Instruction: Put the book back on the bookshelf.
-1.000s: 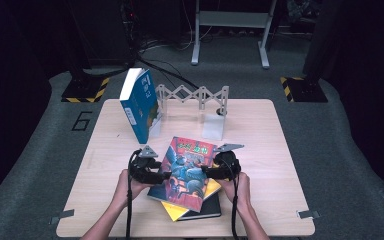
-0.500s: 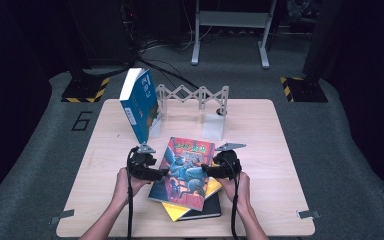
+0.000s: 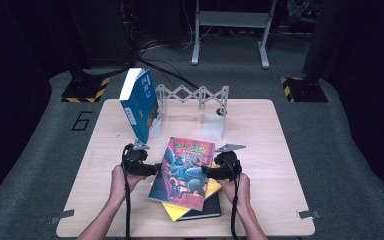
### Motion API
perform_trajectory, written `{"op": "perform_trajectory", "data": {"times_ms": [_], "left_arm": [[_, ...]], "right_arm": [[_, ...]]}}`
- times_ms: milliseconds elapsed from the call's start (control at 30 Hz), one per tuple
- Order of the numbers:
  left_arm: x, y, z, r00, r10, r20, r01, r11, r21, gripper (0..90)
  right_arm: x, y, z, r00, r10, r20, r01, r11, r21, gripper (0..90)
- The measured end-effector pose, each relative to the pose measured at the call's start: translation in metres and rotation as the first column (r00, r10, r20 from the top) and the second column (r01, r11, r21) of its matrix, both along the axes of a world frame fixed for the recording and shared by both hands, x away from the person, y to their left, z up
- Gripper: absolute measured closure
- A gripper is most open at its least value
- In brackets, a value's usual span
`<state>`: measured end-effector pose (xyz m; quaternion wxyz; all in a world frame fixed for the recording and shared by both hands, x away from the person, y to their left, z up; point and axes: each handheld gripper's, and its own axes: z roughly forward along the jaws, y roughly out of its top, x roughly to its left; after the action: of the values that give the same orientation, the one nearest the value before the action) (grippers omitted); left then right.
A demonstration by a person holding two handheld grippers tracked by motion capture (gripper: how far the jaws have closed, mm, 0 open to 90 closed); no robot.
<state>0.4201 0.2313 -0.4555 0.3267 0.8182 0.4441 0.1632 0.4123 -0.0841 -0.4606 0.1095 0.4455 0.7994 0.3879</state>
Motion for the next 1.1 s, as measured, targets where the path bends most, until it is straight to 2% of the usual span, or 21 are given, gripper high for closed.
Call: {"op": "perform_trajectory", "data": {"times_ms": [33,100,133,300,400,467,567,633,667,833,867,1000,1033,1067,1100], "left_arm": [[0.001,0.001,-0.001,0.9999,0.01,0.004,-0.01,0.9997,0.023,30.1],[0.004,0.002,-0.006,0.9996,0.012,-0.026,-0.012,0.9999,-0.007,30.0],[0.004,0.002,-0.008,0.9997,0.014,-0.02,-0.014,0.9997,0.018,30.1],[0.003,0.004,-0.01,0.9995,0.011,-0.03,-0.011,0.9999,-0.002,30.8],[0.002,0.004,-0.01,0.9994,0.015,-0.03,-0.015,0.9999,-0.004,31.1],[0.001,0.005,-0.01,0.9994,0.005,-0.033,-0.005,1.0,-0.005,31.5],[0.0,0.008,-0.01,0.9982,-0.007,-0.06,0.005,0.9997,-0.024,31.6],[-0.001,0.008,-0.011,0.9986,-0.002,-0.053,0.0,0.9995,-0.031,31.6],[-0.003,0.007,-0.011,0.9987,0.001,-0.051,-0.003,0.9993,-0.038,31.6],[-0.007,0.007,-0.009,0.9984,-0.012,-0.056,0.011,0.9998,-0.019,32.0],[-0.007,0.006,-0.009,0.9984,-0.005,-0.057,0.004,0.9995,-0.031,32.0],[-0.009,0.008,-0.008,0.9973,-0.022,-0.07,0.021,0.9996,-0.019,31.8],[-0.01,0.007,-0.008,0.9975,-0.012,-0.069,0.01,0.9992,-0.04,31.1],[-0.011,0.008,-0.007,0.9962,-0.027,-0.083,0.024,0.999,-0.037,30.8],[-0.011,0.009,-0.007,0.9965,-0.027,-0.079,0.024,0.9993,-0.03,30.4]], "right_arm": [[0.0,0.0,0.0,1.0,-0.006,-0.004,0.006,1.0,0.002,36.1],[0.0,-0.001,0.0,1.0,-0.006,-0.004,0.006,1.0,0.003,35.7],[0.0,-0.002,0.0,1.0,-0.005,-0.006,0.005,1.0,0.005,35.1],[0.004,-0.004,-0.004,0.9995,0.008,-0.032,-0.006,0.9986,0.053,33.4],[0.004,-0.001,-0.004,0.9992,0.015,-0.038,-0.013,0.9982,0.059,34.5],[0.005,0.002,-0.003,0.9994,0.011,-0.033,-0.009,0.9992,0.039,34.1],[0.01,0.002,-0.003,0.9989,0.023,-0.04,-0.021,0.999,0.04,34.2],[0.013,0.002,-0.003,0.9986,0.037,-0.037,-0.036,0.9987,0.035,34.3],[0.014,0.002,-0.002,0.998,0.036,-0.052,-0.034,0.9988,0.036,34.2],[0.02,0.004,0.0,0.9966,0.063,-0.052,-0.062,0.998,0.014,34.0],[0.021,0.004,0.001,0.9961,0.075,-0.046,-0.075,0.9972,0.001,33.9],[0.027,0.007,0.003,0.9935,0.098,-0.058,-0.099,0.9948,-0.021,34.0],[0.029,0.007,0.003,0.9931,0.104,-0.055,-0.105,0.9943,-0.019,33.9],[0.03,0.008,0.003,0.993,0.097,-0.068,-0.098,0.995,-0.017,34.0],[0.032,0.008,0.002,0.9928,0.103,-0.061,-0.104,0.9946,-0.01,34.0]]}}
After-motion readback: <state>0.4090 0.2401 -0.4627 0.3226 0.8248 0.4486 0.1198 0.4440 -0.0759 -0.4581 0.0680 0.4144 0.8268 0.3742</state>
